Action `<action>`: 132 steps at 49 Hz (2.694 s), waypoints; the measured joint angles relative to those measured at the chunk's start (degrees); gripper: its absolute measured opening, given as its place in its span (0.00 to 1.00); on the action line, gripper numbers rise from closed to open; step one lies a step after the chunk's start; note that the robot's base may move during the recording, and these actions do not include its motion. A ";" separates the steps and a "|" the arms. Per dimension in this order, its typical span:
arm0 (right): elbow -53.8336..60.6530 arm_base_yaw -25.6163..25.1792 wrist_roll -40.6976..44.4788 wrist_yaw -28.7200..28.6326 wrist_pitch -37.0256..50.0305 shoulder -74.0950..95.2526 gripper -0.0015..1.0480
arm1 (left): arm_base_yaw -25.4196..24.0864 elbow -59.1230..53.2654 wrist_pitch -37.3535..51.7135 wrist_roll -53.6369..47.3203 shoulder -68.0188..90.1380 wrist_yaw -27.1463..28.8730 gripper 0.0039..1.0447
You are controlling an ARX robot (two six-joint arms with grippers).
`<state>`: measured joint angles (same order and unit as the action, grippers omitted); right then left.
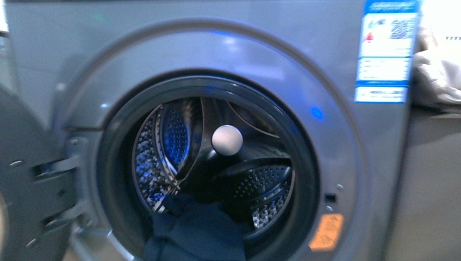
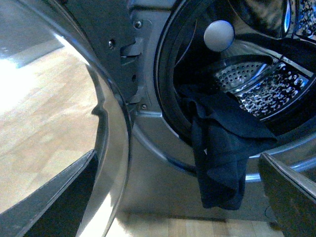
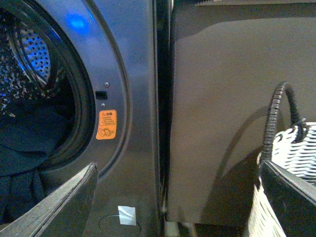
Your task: Collect clothes from washing machine
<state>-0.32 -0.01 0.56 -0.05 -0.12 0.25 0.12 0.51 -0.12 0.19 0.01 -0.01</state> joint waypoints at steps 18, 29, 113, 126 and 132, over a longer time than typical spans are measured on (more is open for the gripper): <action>0.00 0.00 0.00 0.00 0.00 0.00 0.93 | -1.29 0.98 1.64 7.54 7.15 -14.82 0.94; 0.00 0.00 0.00 0.00 0.00 0.00 0.93 | 5.46 5.20 17.55 7.30 25.70 -9.33 0.94; 0.00 0.00 0.00 0.00 0.00 0.00 0.93 | 17.46 70.36 25.66 -0.48 119.86 5.27 0.94; 0.00 0.00 0.00 0.00 0.00 0.00 0.93 | 17.46 78.51 15.93 -0.68 123.73 7.54 0.94; 0.00 0.00 0.00 0.00 0.00 0.00 0.93 | 17.38 80.91 10.97 -1.66 125.76 9.51 0.94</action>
<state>-0.32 -0.01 0.56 -0.05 -0.12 0.25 17.50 81.43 10.85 -1.48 125.78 9.50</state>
